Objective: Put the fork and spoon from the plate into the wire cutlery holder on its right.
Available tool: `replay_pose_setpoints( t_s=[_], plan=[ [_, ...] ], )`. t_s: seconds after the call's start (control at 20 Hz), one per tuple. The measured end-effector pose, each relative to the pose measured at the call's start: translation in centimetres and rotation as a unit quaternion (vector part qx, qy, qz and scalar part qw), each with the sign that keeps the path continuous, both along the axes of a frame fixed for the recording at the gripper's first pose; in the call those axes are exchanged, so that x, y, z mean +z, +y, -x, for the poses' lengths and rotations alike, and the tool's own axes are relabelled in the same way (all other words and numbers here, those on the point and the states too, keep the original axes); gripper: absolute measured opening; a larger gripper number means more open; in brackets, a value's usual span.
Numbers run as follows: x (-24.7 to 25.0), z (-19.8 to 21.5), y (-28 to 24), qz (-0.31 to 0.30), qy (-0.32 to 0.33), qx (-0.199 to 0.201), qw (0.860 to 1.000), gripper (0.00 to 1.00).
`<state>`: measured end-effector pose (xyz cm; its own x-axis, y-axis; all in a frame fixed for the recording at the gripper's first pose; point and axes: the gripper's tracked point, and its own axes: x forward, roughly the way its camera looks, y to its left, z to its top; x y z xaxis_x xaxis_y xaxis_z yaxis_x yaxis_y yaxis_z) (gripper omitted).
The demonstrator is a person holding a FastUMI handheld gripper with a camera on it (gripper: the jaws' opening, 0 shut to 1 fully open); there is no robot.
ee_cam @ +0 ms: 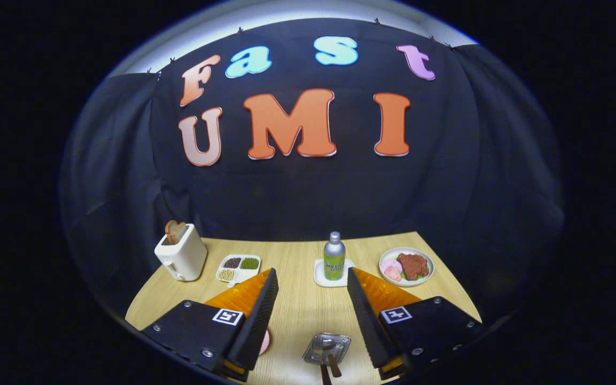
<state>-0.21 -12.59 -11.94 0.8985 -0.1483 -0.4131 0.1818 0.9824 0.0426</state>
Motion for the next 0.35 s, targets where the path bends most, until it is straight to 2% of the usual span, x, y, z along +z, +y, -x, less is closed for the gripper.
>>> replay_pose_setpoints(
  t_s=[0.15, 0.35],
  plan=[
    [2.9, -0.2, 0.5, 0.019, -0.056, 0.011, 0.998, 0.84],
    [6.0, -0.1, 1.7, 0.029, -0.105, 0.027, 0.994, 0.86]
  ],
)
